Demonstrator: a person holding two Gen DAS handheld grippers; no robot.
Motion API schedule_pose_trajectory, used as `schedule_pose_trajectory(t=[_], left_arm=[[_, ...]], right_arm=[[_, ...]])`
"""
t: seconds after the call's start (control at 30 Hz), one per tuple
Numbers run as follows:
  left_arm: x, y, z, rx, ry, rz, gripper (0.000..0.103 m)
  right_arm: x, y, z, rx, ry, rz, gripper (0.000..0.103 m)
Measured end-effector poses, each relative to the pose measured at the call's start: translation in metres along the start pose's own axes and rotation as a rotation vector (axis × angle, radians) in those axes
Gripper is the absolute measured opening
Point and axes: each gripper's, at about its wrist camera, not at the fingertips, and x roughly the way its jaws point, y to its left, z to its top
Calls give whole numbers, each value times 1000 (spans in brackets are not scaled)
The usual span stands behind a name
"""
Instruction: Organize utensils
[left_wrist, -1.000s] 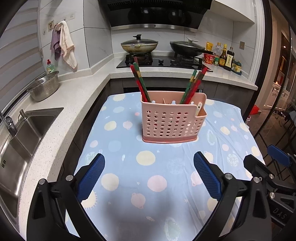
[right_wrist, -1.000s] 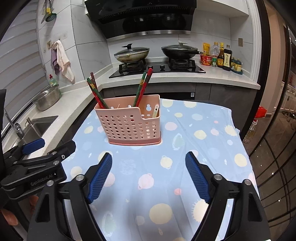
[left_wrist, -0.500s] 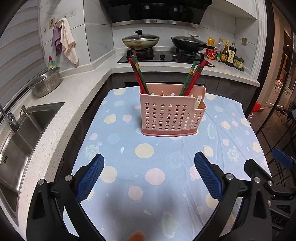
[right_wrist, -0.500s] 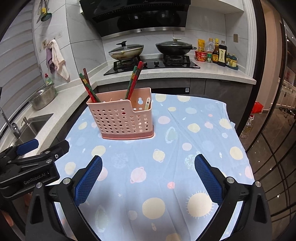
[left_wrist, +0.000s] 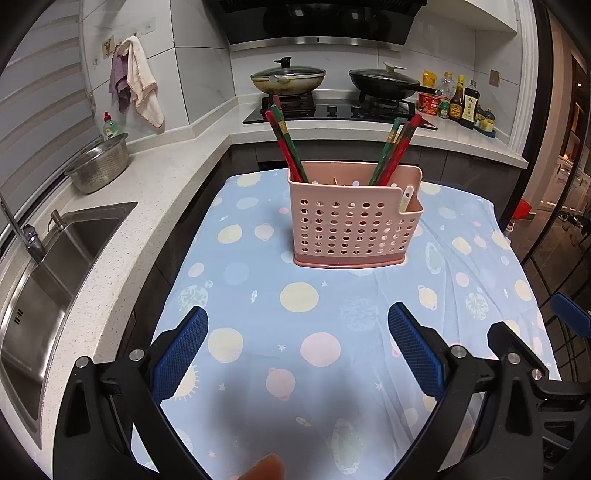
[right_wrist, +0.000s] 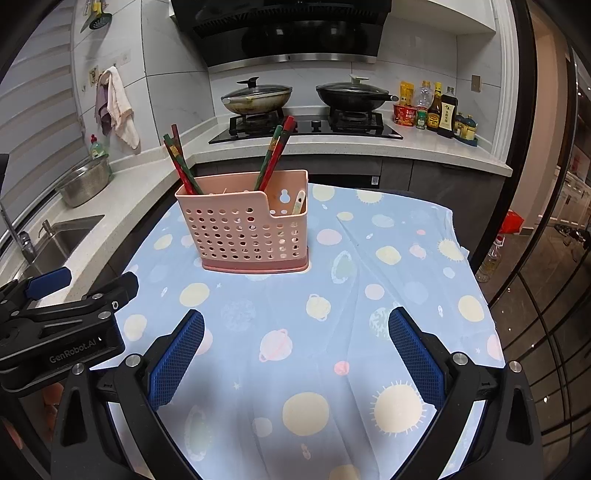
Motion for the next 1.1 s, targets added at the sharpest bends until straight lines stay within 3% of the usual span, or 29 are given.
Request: schedule_pose_trajectory(t=[1.1], left_arm=[[25,13,-6,-20,47,40,94]], right_arm=[[19,-4,1,9,43,-16,96]])
